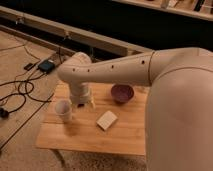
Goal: Push the ceramic bowl across the table
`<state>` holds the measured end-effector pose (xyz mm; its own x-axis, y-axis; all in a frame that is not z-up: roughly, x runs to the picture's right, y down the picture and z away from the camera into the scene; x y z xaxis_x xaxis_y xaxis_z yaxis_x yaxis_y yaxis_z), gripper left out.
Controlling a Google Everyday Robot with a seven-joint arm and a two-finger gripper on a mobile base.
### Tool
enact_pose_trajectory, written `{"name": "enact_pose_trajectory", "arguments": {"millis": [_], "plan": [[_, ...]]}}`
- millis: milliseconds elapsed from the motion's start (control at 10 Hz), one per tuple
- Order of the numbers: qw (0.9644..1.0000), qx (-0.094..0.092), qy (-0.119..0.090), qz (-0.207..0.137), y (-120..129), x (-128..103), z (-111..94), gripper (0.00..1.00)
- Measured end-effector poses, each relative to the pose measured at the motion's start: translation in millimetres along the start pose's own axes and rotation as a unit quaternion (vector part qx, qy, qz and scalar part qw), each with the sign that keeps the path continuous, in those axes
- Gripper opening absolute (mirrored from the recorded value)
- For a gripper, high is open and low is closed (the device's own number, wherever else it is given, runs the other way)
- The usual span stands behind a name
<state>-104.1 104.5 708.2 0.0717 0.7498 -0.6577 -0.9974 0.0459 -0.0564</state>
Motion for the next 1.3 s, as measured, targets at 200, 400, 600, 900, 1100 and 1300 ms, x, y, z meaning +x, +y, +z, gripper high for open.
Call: {"name": "enact_pose_trajectory", "arguments": {"millis": [200,400,600,900,1100,1300], "plan": [[1.0,-0.003,-0.005,-0.003,-4.6,-9.4,10.0,0.65],[0.9997,-0.014,-0.018,-0.008,-12.3,-22.8,22.7,0.65],[0.9995,-0.017,-0.027,-0.006,-30.3,-34.0,43.9,0.65],[0.9994,-0.01,-0.019,0.027,-76.1,-41.8,83.0,0.65],[0.9988,-0.008,-0.014,0.047,-101.3,-47.9,101.4,0.65],[0.998,-0.014,-0.011,0.06,-125.7,-58.6,115.9,0.65]]}}
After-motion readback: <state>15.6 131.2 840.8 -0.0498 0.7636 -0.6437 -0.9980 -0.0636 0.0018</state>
